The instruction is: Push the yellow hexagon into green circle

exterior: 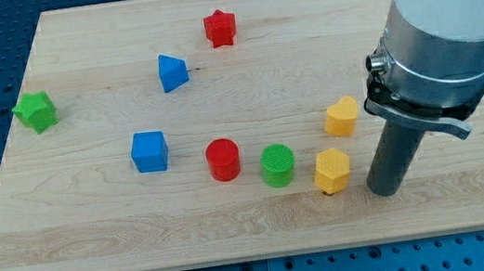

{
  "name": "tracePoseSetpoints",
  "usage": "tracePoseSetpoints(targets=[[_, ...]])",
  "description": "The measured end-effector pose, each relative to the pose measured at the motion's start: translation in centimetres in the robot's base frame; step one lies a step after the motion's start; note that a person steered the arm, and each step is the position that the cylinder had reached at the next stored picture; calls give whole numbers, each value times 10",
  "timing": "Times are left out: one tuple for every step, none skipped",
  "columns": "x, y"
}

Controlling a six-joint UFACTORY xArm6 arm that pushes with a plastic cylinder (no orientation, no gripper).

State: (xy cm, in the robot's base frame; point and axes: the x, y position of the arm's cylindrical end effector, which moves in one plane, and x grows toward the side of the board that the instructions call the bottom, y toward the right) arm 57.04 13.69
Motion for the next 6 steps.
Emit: tracePoseSetpoints(targets=[[-12, 0], [-16, -6], [-16, -33], [-16, -60], [-16, -89], [-16, -111]])
